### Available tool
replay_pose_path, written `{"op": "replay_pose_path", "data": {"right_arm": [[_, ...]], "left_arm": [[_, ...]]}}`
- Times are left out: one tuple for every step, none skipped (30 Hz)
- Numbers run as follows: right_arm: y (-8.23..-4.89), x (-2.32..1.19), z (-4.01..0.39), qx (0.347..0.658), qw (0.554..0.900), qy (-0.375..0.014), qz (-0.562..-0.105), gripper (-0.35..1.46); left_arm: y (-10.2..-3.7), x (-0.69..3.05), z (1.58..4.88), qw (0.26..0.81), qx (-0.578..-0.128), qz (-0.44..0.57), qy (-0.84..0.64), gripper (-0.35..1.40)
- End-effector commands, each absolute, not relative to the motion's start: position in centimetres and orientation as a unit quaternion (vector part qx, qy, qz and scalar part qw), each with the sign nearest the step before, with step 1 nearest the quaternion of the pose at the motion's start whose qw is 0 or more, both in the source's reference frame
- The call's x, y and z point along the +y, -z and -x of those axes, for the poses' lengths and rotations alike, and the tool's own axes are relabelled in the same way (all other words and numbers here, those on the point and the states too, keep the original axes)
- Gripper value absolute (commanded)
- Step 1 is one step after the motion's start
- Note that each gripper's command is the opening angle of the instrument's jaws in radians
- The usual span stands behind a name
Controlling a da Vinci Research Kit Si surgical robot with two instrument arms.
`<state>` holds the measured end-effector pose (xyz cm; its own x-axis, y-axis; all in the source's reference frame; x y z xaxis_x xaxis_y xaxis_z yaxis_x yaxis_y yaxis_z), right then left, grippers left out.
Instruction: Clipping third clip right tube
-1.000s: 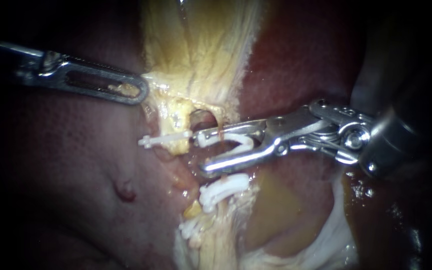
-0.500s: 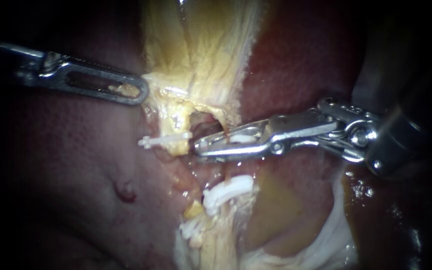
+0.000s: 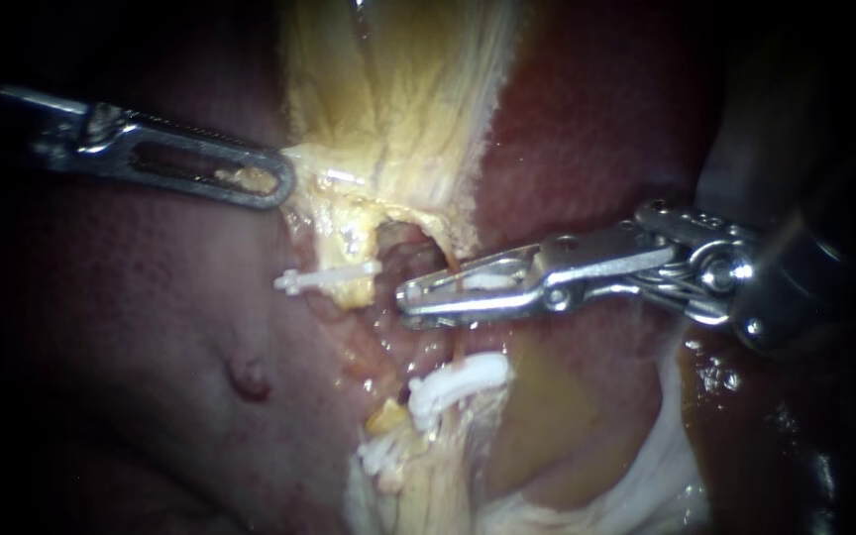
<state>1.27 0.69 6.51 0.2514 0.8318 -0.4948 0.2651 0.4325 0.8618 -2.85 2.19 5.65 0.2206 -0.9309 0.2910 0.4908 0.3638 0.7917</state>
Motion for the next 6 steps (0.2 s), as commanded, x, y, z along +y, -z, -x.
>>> {"op": "replay_pose_path", "data": {"right_arm": [[-6.52, 0.69, -1.27, 0.569, 0.627, -0.226, -0.482, -0.35], [-6.53, 0.69, -1.27, 0.569, 0.627, -0.226, -0.481, -0.35], [-6.53, 0.69, -1.27, 0.569, 0.627, -0.226, -0.482, -0.35], [-6.53, 0.69, -1.27, 0.569, 0.627, -0.226, -0.482, -0.35], [-6.53, 0.7, -1.27, 0.569, 0.627, -0.226, -0.482, -0.35], [-6.54, 0.7, -1.27, 0.569, 0.627, -0.226, -0.482, -0.35]], "left_arm": [[-5.65, 2.19, 2.85, 0.728, -0.389, -0.283, 0.488, -0.35], [-5.65, 2.19, 2.85, 0.728, -0.389, -0.283, 0.488, -0.35], [-5.65, 2.19, 2.85, 0.728, -0.389, -0.283, 0.488, -0.35], [-5.65, 2.19, 2.85, 0.728, -0.389, -0.283, 0.488, -0.35], [-5.65, 2.19, 2.85, 0.728, -0.389, -0.283, 0.488, -0.35], [-5.65, 2.19, 2.85, 0.728, -0.389, -0.283, 0.488, -0.35]]}}
